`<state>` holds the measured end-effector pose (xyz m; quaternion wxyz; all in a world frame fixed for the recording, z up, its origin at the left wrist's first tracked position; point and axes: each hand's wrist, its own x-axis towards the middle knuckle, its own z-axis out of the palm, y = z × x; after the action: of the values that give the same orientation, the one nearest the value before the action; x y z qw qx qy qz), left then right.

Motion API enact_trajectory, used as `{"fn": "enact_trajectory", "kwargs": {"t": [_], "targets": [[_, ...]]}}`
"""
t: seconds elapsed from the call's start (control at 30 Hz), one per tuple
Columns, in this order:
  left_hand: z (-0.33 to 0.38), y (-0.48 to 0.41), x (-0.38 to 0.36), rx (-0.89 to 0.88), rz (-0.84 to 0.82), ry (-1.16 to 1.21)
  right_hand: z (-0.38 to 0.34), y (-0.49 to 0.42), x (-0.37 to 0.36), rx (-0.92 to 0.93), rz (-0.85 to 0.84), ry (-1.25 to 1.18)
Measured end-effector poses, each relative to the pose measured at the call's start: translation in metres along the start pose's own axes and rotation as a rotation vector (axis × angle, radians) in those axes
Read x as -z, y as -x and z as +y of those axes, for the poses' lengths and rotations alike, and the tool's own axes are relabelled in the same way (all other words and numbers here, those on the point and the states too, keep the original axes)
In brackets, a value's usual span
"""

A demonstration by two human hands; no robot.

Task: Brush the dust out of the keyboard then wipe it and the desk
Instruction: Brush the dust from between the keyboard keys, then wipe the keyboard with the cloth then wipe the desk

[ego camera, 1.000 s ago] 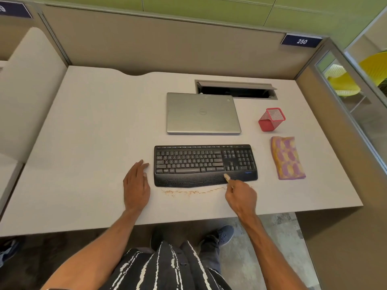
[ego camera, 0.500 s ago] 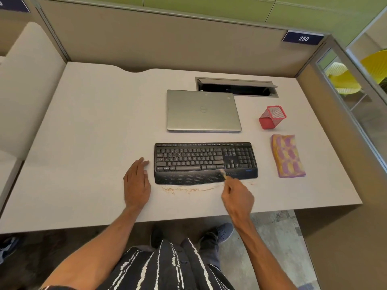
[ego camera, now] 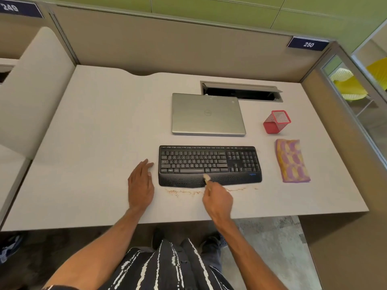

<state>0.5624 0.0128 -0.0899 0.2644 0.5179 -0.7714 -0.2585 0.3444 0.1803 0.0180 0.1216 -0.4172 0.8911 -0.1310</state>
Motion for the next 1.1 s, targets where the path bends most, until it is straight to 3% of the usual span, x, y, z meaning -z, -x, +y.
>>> {"fn": "enact_trajectory", "kwargs": {"t": [0.2, 0.43, 0.53, 0.77, 1.1], "targets": [[-0.009, 0.002, 0.002, -0.036, -0.026, -0.012, -0.060, 0.014, -0.029, 0.285, -0.106, 0.024], [-0.009, 0.001, 0.001, -0.021, -0.029, -0.014, -0.064, 0.018, -0.025, 0.431, -0.195, -0.022], [-0.007, -0.001, 0.000, 0.016, -0.024, 0.013, -0.055, 0.020, -0.017, 0.330, -0.202, -0.147], [0.025, -0.010, 0.000, -0.023, -0.004, 0.062, -0.008, -0.002, 0.006, -0.198, -0.279, -0.691], [0.103, -0.048, -0.040, -0.208, -0.066, -0.037, 0.051, -0.053, 0.055, -0.274, -0.230, -0.860]]}}
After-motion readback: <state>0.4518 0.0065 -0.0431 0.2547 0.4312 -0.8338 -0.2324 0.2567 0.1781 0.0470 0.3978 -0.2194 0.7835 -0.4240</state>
